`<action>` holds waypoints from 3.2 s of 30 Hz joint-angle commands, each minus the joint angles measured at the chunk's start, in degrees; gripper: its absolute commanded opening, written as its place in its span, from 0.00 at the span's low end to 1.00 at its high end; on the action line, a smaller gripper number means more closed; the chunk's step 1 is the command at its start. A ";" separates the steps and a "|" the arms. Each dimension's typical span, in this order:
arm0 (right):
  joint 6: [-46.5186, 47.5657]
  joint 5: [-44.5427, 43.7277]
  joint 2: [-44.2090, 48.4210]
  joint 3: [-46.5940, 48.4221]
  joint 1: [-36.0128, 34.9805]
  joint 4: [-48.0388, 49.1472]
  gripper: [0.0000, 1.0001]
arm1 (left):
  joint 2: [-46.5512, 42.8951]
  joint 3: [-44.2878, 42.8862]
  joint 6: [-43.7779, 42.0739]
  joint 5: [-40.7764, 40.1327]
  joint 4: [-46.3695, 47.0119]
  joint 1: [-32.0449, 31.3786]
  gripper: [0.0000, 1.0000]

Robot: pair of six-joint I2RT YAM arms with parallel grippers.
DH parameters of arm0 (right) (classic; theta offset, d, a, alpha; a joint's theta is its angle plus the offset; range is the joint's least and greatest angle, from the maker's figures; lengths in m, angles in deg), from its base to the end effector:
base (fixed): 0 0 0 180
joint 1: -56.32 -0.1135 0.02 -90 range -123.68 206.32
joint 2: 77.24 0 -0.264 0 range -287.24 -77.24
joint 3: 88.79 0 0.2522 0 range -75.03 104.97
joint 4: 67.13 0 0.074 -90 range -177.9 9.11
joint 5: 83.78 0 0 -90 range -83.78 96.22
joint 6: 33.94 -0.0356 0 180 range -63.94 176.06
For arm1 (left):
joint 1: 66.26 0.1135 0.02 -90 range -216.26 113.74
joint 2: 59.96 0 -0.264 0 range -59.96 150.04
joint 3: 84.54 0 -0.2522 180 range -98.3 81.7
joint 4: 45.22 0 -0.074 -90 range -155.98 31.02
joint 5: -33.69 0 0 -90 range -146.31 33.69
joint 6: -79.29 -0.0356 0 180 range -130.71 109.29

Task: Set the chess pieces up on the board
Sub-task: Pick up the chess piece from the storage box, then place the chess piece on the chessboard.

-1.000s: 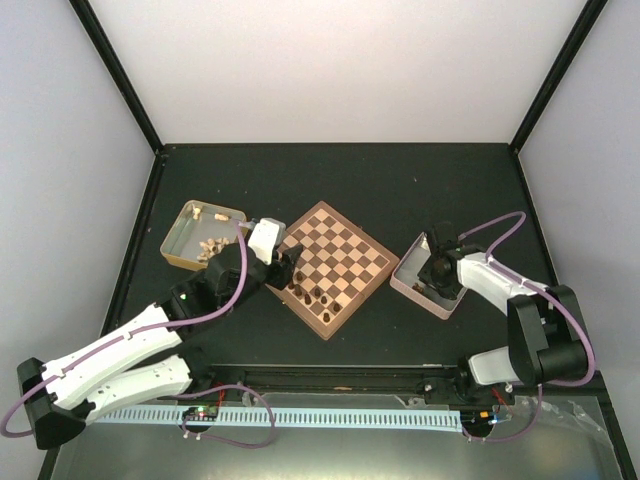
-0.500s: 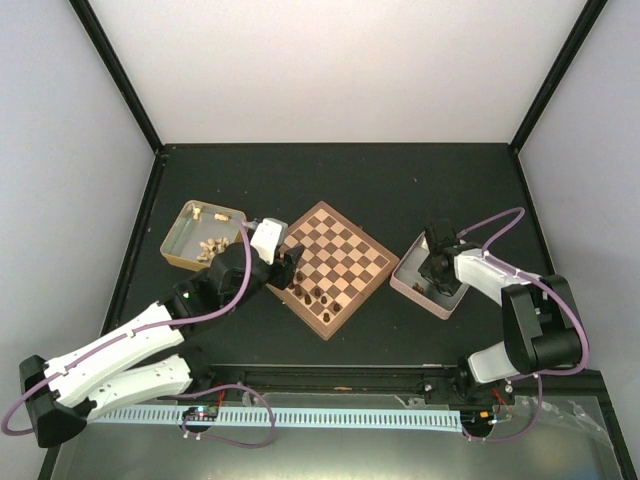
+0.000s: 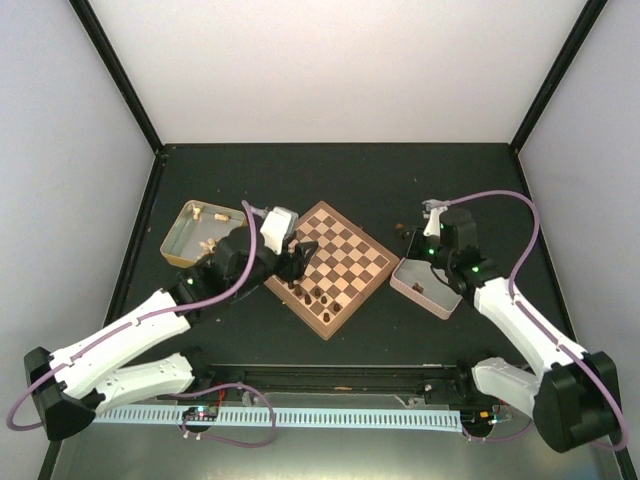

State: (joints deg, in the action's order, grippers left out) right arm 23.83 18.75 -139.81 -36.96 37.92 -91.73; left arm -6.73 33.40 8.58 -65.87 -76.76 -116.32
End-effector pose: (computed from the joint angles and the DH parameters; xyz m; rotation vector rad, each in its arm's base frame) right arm 0.2204 0.0815 0.2379 0.1451 2.2635 0.7251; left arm 0.1405 -0.1586 0.3216 0.4258 1.9696 -0.6234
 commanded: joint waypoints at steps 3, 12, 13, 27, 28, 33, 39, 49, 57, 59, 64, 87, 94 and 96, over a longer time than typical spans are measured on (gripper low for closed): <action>10.08 23.17 6.83 -0.88 -7.33 19.67 0.17 | 5.02 -17.96 7.37 20.06 -9.50 6.41 0.63; 24.39 31.58 3.66 10.74 -14.50 12.86 0.17 | 11.84 -23.55 9.86 43.41 -9.80 10.81 0.64; 25.38 31.63 3.48 11.26 -14.92 12.16 0.17 | 12.07 -23.41 10.35 44.90 -9.53 10.81 0.63; 29.59 32.66 2.50 12.51 -17.88 12.05 0.16 | 13.94 -20.32 15.86 50.41 -3.74 11.89 0.30; 29.53 32.56 2.40 12.60 -17.86 12.06 0.16 | 14.04 -20.27 15.75 50.63 -4.00 11.88 0.27; 29.33 32.46 1.70 12.91 -17.91 12.65 0.16 | 14.22 -20.31 13.98 49.96 -5.47 11.86 0.21; 28.34 31.75 1.41 12.58 -17.93 13.71 0.16 | 14.69 -20.61 12.04 50.55 -7.04 11.84 0.08; 27.05 30.51 0.85 12.16 -17.93 14.37 0.16 | 16.45 -20.57 9.91 52.06 -9.97 11.86 0.14; 26.29 28.85 0.78 11.54 -17.99 13.90 0.25 | 17.28 -20.88 8.09 51.54 -11.27 11.82 0.01; 25.87 26.32 1.07 11.23 -17.96 12.18 0.38 | 17.21 -20.88 6.61 49.02 -12.47 11.81 0.01; 24.08 20.26 4.09 8.61 -17.85 7.80 0.69 | 16.72 -19.04 2.23 36.69 -16.35 11.60 0.01; 10.41 -12.53 13.08 -3.43 -17.78 11.82 0.79 | 16.27 3.65 -1.91 12.09 -5.90 -4.01 0.02; 10.95 -13.10 13.74 -4.03 -17.76 11.28 0.79 | 18.39 5.38 -1.40 9.54 -4.16 -4.34 0.02; 10.96 -13.26 13.86 -4.20 -17.80 11.34 0.79 | 19.05 6.20 -1.45 9.65 -3.32 -4.34 0.02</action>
State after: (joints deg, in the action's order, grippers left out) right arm 34.89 7.50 -127.00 -40.13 20.31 -82.17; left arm 11.17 39.13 6.68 -54.01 -83.19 -120.30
